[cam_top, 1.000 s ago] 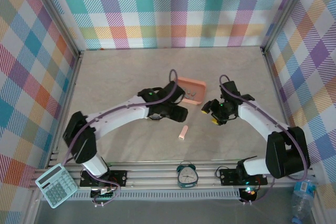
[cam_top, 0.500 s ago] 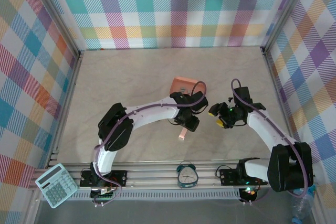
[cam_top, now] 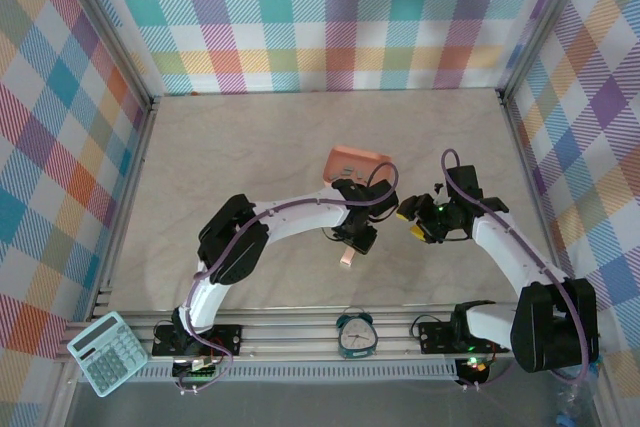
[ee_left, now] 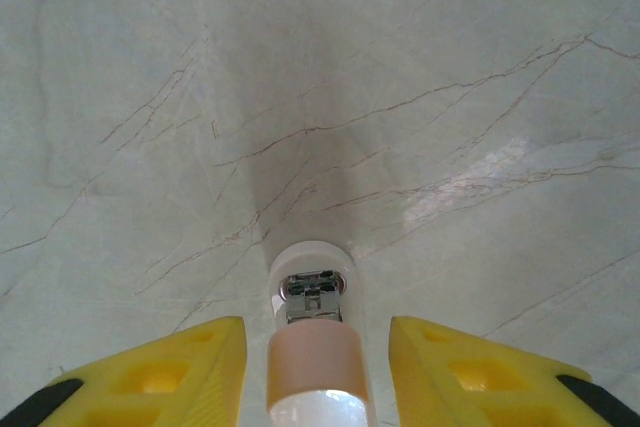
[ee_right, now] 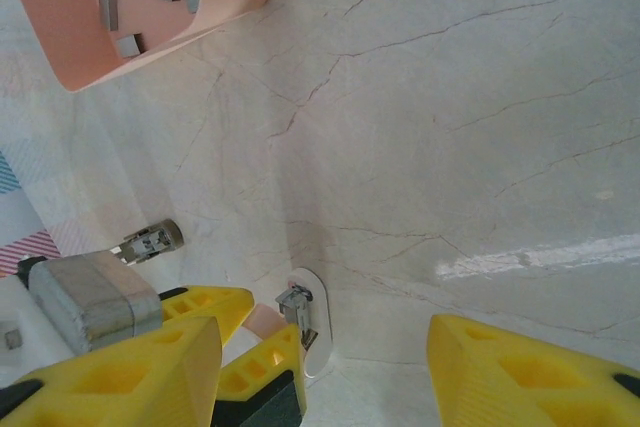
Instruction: Load the staples into the stapler
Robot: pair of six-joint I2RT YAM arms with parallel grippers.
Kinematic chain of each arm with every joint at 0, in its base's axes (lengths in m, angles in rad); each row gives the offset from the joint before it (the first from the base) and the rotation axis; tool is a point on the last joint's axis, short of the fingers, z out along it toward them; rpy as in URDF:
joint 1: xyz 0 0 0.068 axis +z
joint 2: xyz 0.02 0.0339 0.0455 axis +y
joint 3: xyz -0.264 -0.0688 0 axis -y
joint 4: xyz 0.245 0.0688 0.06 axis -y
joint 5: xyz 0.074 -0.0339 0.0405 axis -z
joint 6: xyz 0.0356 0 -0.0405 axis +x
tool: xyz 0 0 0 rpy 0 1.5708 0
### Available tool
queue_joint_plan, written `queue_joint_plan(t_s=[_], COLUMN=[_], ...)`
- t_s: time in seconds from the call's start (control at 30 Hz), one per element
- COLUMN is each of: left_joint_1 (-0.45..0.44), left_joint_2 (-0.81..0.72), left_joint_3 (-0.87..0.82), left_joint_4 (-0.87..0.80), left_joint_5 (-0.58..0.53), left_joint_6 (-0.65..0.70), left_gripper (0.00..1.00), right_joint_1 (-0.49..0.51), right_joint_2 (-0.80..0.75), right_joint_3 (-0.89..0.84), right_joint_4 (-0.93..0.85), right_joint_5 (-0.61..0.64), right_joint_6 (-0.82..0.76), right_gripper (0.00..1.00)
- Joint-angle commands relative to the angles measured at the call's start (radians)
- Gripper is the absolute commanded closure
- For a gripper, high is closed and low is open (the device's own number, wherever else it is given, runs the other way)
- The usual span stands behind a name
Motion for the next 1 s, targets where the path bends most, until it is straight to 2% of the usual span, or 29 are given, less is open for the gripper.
queue_joint_plan(t_s=[0.0, 0.07, 0.27, 0.4, 0.5, 0.73, 0.83, 0.97], left_joint_1=[-0.004, -0.005, -0.005, 0.003, 0.033, 0.162, 0.227, 0.337], left_joint_2=[0.014, 0.015, -0.001, -0.068, -0.146, -0.373, -0.440, -0.511], left_joint_3=[0.025, 0.026, 0.028, 0.000, -0.049, -0.255, -0.307, -0.369], left_joint_4=[-0.027, -0.024, -0.024, 0.023, 0.093, 0.338, 0.382, 0.453], left_joint_5=[0.001, 0.000, -0.028, -0.029, 0.031, 0.438, 0.582, 0.791], left_joint_6=[0.016, 0.015, 0.054, 0.133, 0.213, 0.494, 0.633, 0.754], left_gripper=[0.60, 0.63, 0.82, 0.87, 0.89, 0.90, 0.94, 0.98], right_joint_1=[-0.008, -0.008, -0.008, -0.008, -0.008, -0.008, -0.005, 0.012], right_joint_2=[-0.020, -0.022, -0.039, -0.076, -0.106, -0.111, -0.103, -0.088], right_joint_3=[-0.007, -0.007, -0.011, -0.024, -0.036, -0.003, 0.022, 0.057], right_joint_4=[0.009, 0.011, 0.034, 0.119, 0.224, 0.416, 0.465, 0.485], right_joint_5=[-0.025, -0.027, -0.033, -0.052, -0.078, -0.240, -0.327, -0.423], right_joint_6=[-0.024, -0.024, -0.039, -0.079, -0.123, -0.318, -0.415, -0.543], right_gripper=[0.44, 0.45, 0.45, 0.46, 0.45, 0.46, 0.46, 0.46])
